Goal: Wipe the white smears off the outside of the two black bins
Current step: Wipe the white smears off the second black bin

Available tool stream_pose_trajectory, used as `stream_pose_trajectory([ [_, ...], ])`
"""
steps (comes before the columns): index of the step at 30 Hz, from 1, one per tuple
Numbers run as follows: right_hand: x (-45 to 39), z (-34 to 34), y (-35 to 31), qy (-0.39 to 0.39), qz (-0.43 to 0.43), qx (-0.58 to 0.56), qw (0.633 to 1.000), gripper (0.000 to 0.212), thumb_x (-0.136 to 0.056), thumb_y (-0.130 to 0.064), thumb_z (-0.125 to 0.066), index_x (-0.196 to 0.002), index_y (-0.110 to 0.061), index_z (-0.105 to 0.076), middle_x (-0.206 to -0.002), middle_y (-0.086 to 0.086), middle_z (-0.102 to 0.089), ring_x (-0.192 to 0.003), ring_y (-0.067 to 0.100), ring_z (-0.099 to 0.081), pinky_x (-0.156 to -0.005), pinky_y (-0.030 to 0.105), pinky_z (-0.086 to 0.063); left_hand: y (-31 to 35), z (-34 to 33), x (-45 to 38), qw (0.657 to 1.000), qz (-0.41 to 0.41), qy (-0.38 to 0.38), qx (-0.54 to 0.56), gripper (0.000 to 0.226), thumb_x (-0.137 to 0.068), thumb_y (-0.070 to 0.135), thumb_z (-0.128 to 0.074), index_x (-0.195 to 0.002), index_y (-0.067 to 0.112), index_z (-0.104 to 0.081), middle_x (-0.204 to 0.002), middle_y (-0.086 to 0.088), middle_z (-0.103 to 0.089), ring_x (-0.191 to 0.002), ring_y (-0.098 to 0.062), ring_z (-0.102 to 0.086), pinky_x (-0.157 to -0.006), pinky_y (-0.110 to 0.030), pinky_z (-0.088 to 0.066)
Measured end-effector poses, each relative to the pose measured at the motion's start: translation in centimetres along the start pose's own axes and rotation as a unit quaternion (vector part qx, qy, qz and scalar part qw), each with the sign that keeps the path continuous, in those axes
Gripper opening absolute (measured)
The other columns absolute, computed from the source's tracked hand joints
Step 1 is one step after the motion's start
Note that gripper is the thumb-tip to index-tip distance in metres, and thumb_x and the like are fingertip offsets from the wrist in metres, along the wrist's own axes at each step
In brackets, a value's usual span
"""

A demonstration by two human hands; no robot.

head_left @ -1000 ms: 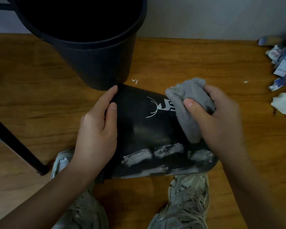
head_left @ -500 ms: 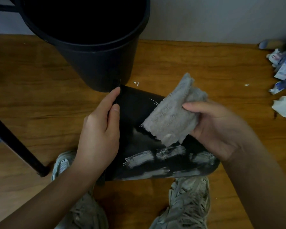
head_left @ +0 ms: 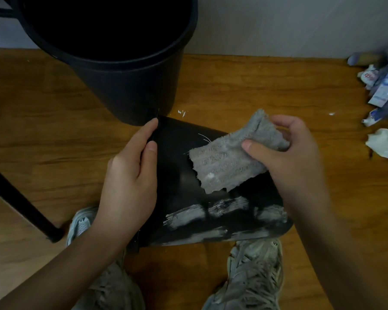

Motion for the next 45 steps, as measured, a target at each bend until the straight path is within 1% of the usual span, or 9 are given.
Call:
stream_pose_trajectory([
  [5,-0.9,0.0,-0.5,-0.038,0.064,0.209,0.975,0.019,-0.078,-0.024,-0.077,-0.084,-0.025,-0.06,-0.081,-0.006,-0.066,-0.072,0.009,-0.065,-0.059,0.027,-0.054,0.1,0.0,0.1,1.0,-0.003,0.0,0.001,0.036,-0.102,0.021,-0.037,-0.134,0.035,-0.042,-0.075,0.022,-0.046,-0.066,0.012,-0.05,-0.06,-0.005,-0.04],
  [10,0.7,-1.8,-2.5,0.065,0.252,0.407,0.876,0.021,-0.082,-0.022,-0.074,-0.091,-0.017,-0.055,-0.079,-0.007,-0.053,-0.065,0.011,-0.051,-0.051,0.019,-0.035,0.0,-0.1,0.0,1.0,-0.003,-0.001,0.007,0.036,-0.102,0.021,-0.037,-0.135,0.034,-0.043,-0.075,0.022,-0.047,-0.066,0.012,-0.049,-0.061,-0.005,-0.041],
  [14,2.6,-3.4,-2.6,0.107,0.371,0.434,0.814,0.023,-0.083,-0.003,-0.069,-0.106,-0.006,-0.065,-0.094,0.009,-0.064,-0.079,0.023,-0.06,-0.058,0.025,-0.041,-0.2,0.0,0.3,1.0,-0.004,-0.001,0.004,0.036,-0.102,0.022,-0.037,-0.134,0.038,-0.042,-0.072,0.024,-0.05,-0.066,0.011,-0.049,-0.06,-0.005,-0.041],
  [19,4.1,-4.4,-1.8,0.06,0.356,0.389,0.847,0.036,-0.09,-0.03,-0.055,-0.117,-0.01,-0.066,-0.112,0.005,-0.064,-0.103,0.022,-0.057,-0.075,0.02,-0.036,-0.1,0.0,0.4,1.0,-0.004,0.002,0.0,0.037,-0.1,0.024,-0.037,-0.135,0.036,-0.043,-0.074,0.022,-0.049,-0.068,0.009,-0.05,-0.061,-0.006,-0.042],
  [23,3.4,-4.7,-1.7,0.062,0.296,0.42,0.855,0.056,-0.081,-0.068,-0.05,-0.106,-0.019,-0.06,-0.107,0.001,-0.059,-0.097,0.02,-0.055,-0.06,0.022,-0.03,-0.1,-0.1,0.5,1.0,-0.009,-0.006,-0.001,0.038,-0.1,0.025,-0.037,-0.138,0.033,-0.043,-0.076,0.029,-0.057,-0.073,0.011,-0.053,-0.065,-0.008,-0.044],
  [27,3.6,-5.1,-1.5,0.077,0.335,0.435,0.833,0.041,-0.086,-0.05,-0.059,-0.108,-0.015,-0.061,-0.109,0.006,-0.059,-0.099,0.023,-0.054,-0.069,0.023,-0.037,0.0,-0.3,0.6,1.0,-0.017,-0.013,-0.003,0.038,-0.1,0.022,-0.036,-0.137,0.031,-0.041,-0.084,0.047,-0.054,-0.077,0.022,-0.054,-0.067,0.001,-0.042],
  [35,6.3,-3.9,0.7,-0.02,0.461,0.368,0.807,0.034,-0.09,-0.034,-0.063,-0.119,-0.019,-0.053,-0.123,0.007,-0.047,-0.108,0.028,-0.051,-0.095,0.02,-0.033,-0.4,0.0,0.9,0.999,-0.036,0.003,-0.014,0.039,-0.102,0.027,-0.036,-0.14,0.026,-0.043,-0.075,0.027,-0.05,-0.07,0.016,-0.051,-0.065,-0.002,-0.042],
  [40,2.7,-6.3,-1.3,-0.028,0.383,0.371,0.846,0.035,-0.091,-0.039,-0.058,-0.117,-0.016,-0.064,-0.119,0.01,-0.056,-0.107,0.023,-0.054,-0.085,0.023,-0.038,0.2,0.0,1.7,0.999,-0.032,0.0,-0.021,0.042,-0.097,0.032,-0.034,-0.139,0.033,-0.038,-0.079,0.025,-0.049,-0.084,-0.024,-0.058,-0.061,-0.011,-0.044],
  [45,2.5,-8.5,-2.6,-0.045,0.41,0.394,0.822,0.029,-0.09,-0.034,-0.06,-0.11,-0.014,-0.068,-0.117,0.009,-0.058,-0.101,0.024,-0.056,-0.078,0.027,-0.044,-0.4,0.0,0.7,1.0,-0.022,-0.004,-0.016,0.039,-0.1,0.032,-0.035,-0.139,0.032,-0.04,-0.078,0.039,-0.055,-0.071,0.011,-0.052,-0.065,-0.007,-0.044],
])
Point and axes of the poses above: each hand's wrist, its own x-axis away from the middle knuckle, its own z-axis out of the back of the hand, y = z × x, the point moved 7 cm from there along -x, towards the middle knuckle
